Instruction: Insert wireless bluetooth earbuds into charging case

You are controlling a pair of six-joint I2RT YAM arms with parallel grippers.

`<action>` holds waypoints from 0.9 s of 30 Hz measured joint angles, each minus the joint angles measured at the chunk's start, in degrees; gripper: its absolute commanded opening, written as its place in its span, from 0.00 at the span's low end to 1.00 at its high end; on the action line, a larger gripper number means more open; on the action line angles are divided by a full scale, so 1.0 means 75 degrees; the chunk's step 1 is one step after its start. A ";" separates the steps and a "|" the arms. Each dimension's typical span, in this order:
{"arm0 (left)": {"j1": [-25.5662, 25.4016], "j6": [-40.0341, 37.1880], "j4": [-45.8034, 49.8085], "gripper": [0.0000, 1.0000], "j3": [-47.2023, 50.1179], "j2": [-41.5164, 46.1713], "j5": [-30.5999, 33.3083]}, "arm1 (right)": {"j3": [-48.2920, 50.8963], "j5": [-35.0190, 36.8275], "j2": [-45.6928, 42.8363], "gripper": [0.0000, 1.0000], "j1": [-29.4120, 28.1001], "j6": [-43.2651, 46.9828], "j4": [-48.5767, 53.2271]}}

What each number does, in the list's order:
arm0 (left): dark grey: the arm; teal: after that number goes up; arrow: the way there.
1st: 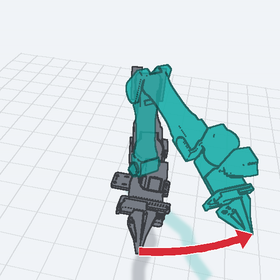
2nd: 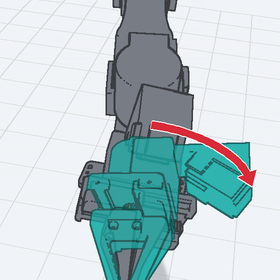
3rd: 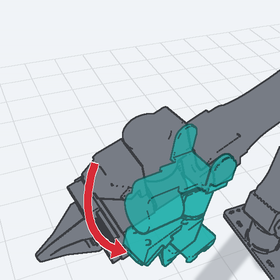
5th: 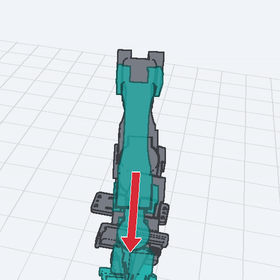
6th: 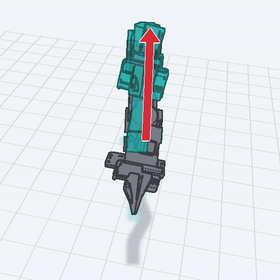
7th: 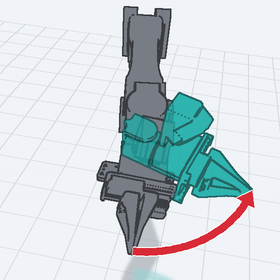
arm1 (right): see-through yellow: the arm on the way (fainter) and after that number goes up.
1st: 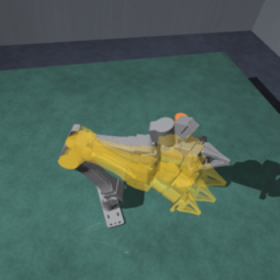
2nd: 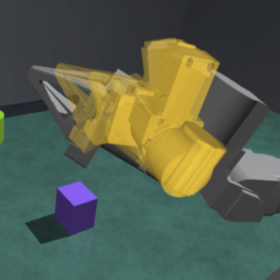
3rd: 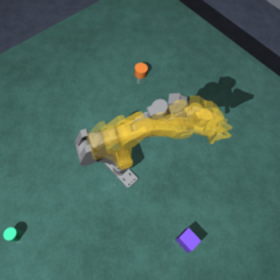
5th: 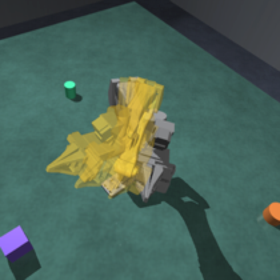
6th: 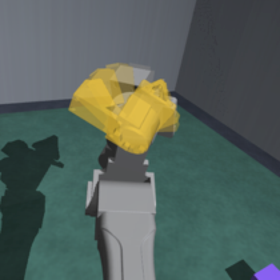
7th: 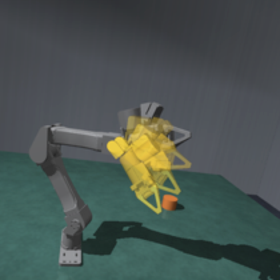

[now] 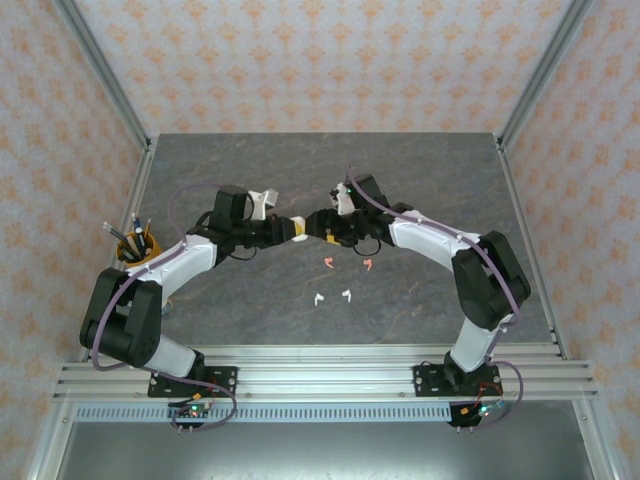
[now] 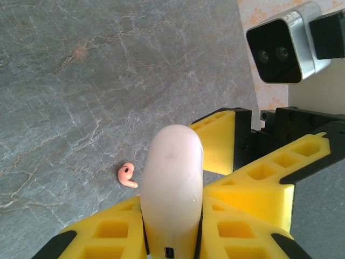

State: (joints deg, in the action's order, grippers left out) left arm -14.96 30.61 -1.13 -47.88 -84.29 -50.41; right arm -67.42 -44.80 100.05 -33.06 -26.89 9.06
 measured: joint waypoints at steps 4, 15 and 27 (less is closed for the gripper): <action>-0.0006 -0.0044 0.0067 0.00 0.0000 0.0000 0.0006 | -0.0012 0.0017 0.0052 0.70 -0.0003 0.0003 -0.0020; -0.0006 -0.0096 0.0230 0.00 -0.0076 0.0125 -0.0061 | -0.0012 0.0466 0.0574 0.66 0.0233 -0.0128 -0.0178; -0.0006 -0.0096 0.0239 0.00 -0.0125 0.0321 -0.0131 | 0.0163 0.0361 -0.0277 0.62 0.0367 -0.0271 -0.0251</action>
State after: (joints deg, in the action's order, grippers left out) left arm -15.00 29.89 0.67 -48.82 -81.89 -51.40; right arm -66.19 -42.09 97.97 -30.30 -28.93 7.18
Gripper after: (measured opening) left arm 0.217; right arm 0.639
